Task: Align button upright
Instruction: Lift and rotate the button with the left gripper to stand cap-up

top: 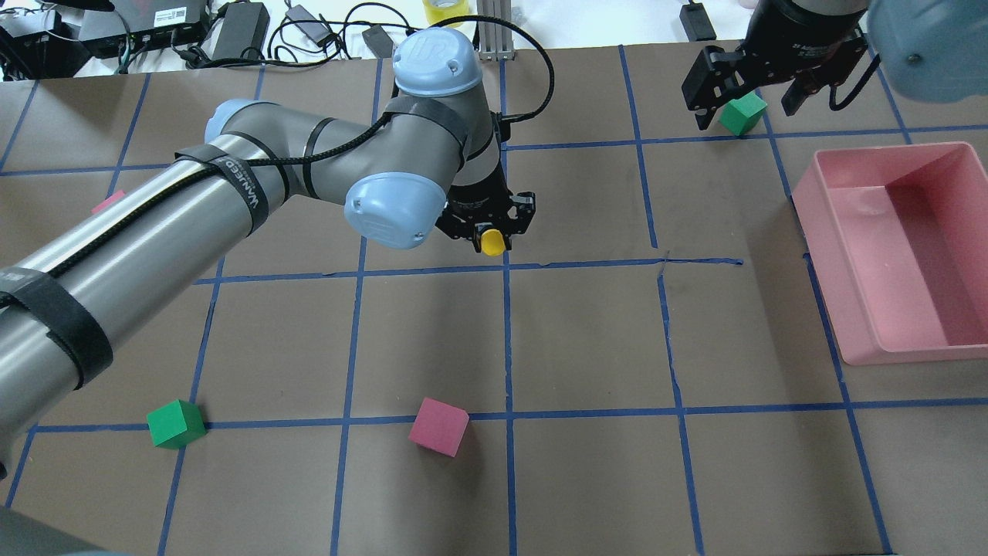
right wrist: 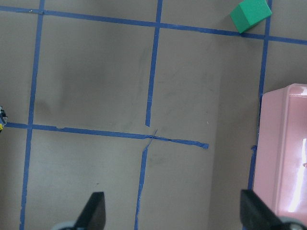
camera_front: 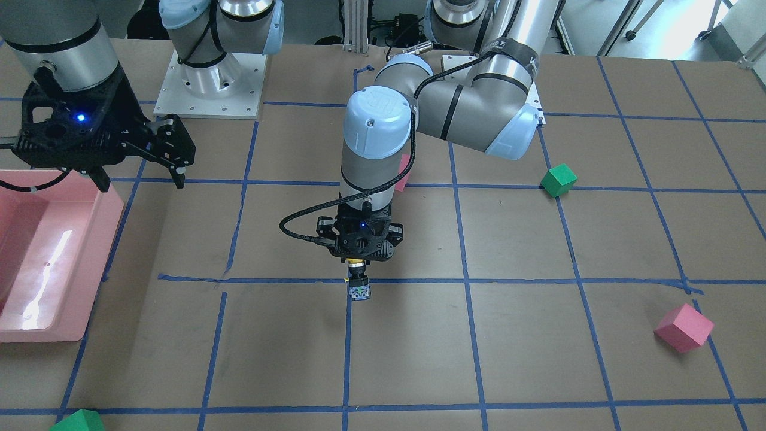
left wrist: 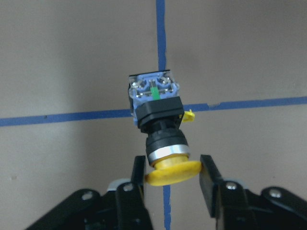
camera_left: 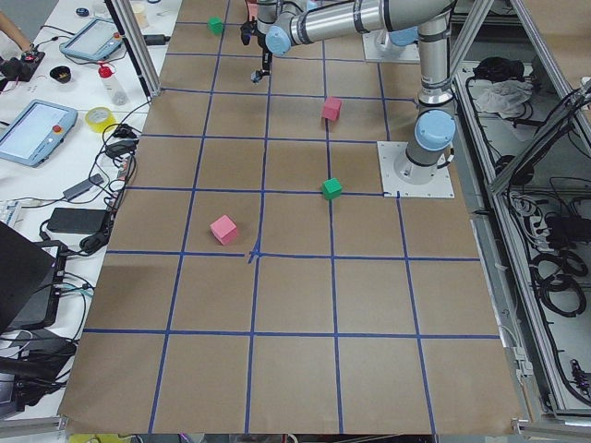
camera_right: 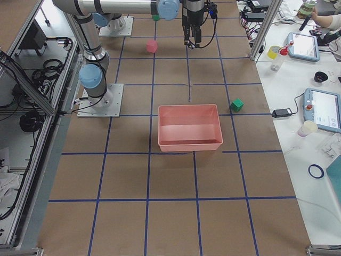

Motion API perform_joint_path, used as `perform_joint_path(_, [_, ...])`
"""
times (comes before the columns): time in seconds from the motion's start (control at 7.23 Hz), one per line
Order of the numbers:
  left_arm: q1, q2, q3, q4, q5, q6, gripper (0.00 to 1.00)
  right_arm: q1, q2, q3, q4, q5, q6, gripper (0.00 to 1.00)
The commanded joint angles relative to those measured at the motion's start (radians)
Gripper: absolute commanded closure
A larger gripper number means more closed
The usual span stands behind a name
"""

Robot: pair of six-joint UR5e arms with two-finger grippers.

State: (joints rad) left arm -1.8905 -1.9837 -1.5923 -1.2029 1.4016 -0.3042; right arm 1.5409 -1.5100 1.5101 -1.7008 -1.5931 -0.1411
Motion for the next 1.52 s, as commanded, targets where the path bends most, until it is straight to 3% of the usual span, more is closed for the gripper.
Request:
perform_joint_path(0.0, [0.05, -0.049, 0.024, -0.087, -0.114, 0.033, 0.89, 0.001, 0.001, 0.001, -0.003, -0.002, 0.005, 0.0])
perform_joint_path(0.28, [0.056, -0.151, 0.207, -0.293, -0.141, 0.031, 0.91, 0.001, 0.001, 0.001, -0.003, -0.002, 0.005, 0.0])
perform_joint_path(0.41, [0.057, -0.197, 0.262, -0.32, -0.147, 0.03, 0.91, -0.002, 0.001, 0.001, -0.005, -0.004, 0.005, 0.0])
perform_joint_path(1.38, [0.114, -0.253, 0.282, -0.403, -0.274, 0.023, 0.88, -0.004, 0.001, 0.001, -0.019, -0.004, 0.005, 0.0])
